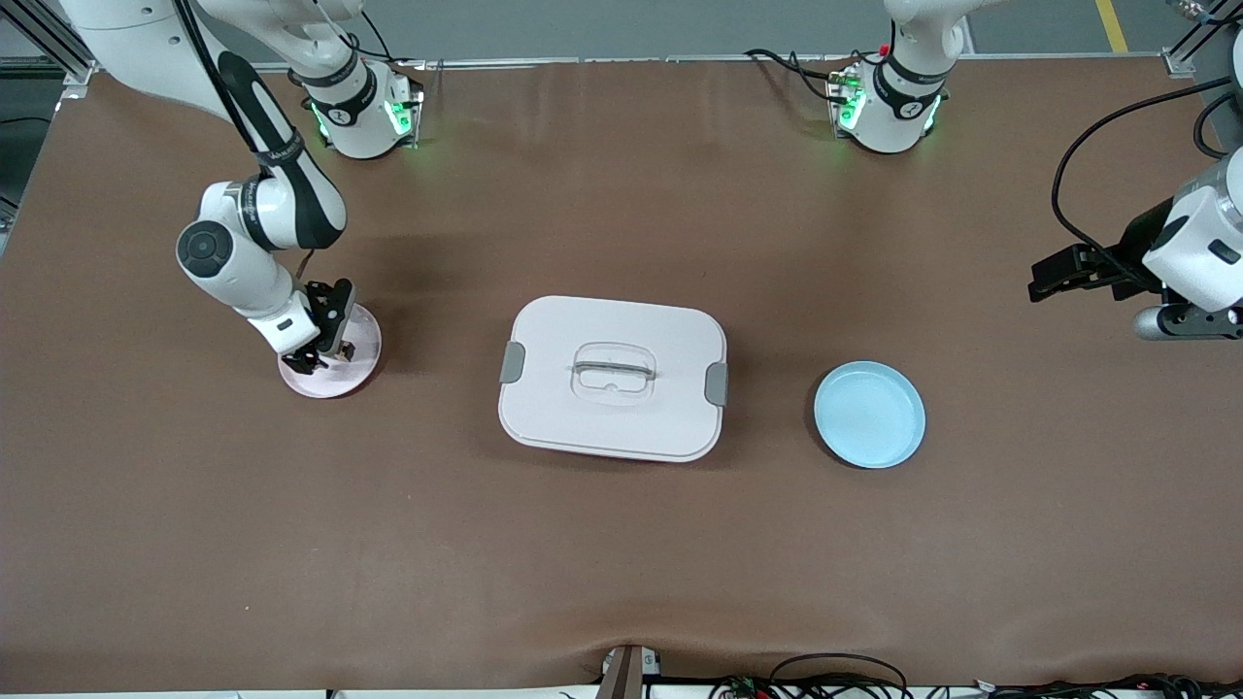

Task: Transfer orange switch to right arm and place
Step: 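Lower the switch onto the white plate with the right gripper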

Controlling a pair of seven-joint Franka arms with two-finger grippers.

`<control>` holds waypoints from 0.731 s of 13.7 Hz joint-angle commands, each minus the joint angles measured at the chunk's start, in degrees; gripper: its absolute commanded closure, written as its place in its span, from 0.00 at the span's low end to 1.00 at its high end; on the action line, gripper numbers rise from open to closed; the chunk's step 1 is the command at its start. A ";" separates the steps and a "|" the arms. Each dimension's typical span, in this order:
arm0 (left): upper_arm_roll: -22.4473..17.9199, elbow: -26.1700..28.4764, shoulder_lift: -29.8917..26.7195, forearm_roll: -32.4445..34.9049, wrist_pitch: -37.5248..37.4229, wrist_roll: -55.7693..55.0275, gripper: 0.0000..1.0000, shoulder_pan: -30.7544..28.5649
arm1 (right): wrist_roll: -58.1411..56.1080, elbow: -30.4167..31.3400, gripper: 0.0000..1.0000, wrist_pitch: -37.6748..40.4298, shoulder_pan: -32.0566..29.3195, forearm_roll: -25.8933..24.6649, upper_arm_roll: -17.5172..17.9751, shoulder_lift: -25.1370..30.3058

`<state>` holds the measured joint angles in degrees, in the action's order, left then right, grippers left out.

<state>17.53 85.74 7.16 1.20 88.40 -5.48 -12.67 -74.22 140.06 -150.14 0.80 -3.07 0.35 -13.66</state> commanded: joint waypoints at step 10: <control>-13.92 -2.16 -0.38 1.00 -1.39 1.70 0.00 13.72 | 16.70 -16.38 0.00 37.51 -0.45 2.54 0.88 11.01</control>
<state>4.58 84.55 7.15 1.20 88.26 -5.37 0.04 -62.91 125.77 -118.52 0.86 -2.02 1.12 -5.88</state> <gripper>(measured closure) 0.000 0.000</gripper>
